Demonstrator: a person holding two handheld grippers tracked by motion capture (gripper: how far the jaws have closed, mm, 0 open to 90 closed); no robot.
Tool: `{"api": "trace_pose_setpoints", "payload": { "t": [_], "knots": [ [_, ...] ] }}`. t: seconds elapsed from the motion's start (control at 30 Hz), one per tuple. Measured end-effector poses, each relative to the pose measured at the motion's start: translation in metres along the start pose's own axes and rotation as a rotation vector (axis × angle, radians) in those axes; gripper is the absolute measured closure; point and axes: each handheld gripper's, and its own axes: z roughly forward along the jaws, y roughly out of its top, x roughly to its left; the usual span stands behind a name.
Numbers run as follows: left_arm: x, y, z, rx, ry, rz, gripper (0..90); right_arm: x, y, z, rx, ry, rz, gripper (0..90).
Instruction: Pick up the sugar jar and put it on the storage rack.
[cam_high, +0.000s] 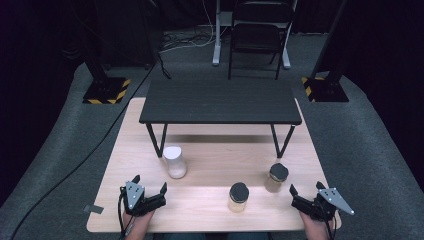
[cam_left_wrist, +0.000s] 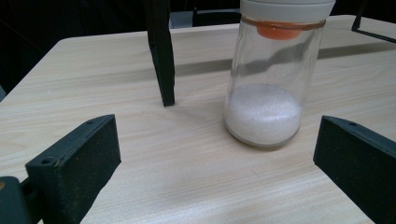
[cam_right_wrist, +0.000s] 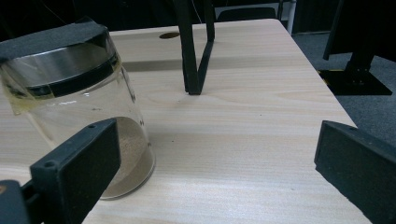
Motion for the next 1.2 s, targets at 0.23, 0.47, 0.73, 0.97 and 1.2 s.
{"api": "trace_pose_setpoints", "payload": {
  "t": [0.23, 0.47, 0.73, 0.97, 1.2],
  "knots": [
    [0.001, 0.0, 0.001, 0.003, -0.002, -0.008, 0.2, 0.0, 0.0, -0.001, -0.006, 0.0, -0.003, 0.0],
    [0.003, 0.0, -0.001, -0.01, -0.022, -0.028, 0.2, 0.002, 0.0, 0.0, 0.004, -0.02, -0.009, 0.0],
    [-0.002, 0.001, -0.003, -0.001, -0.062, 0.0, 0.1, 0.001, 0.0, 0.0, 0.002, -0.005, -0.005, 0.0],
    [-0.006, 0.003, -0.001, 0.032, -0.083, 0.001, 0.3, 0.001, 0.0, 0.0, 0.005, 0.003, -0.005, 0.0],
    [-0.008, 0.008, -0.004, 0.024, -0.088, -0.002, 0.3, 0.0, 0.0, 0.001, 0.01, 0.007, -0.003, 0.0]
  ]
}}
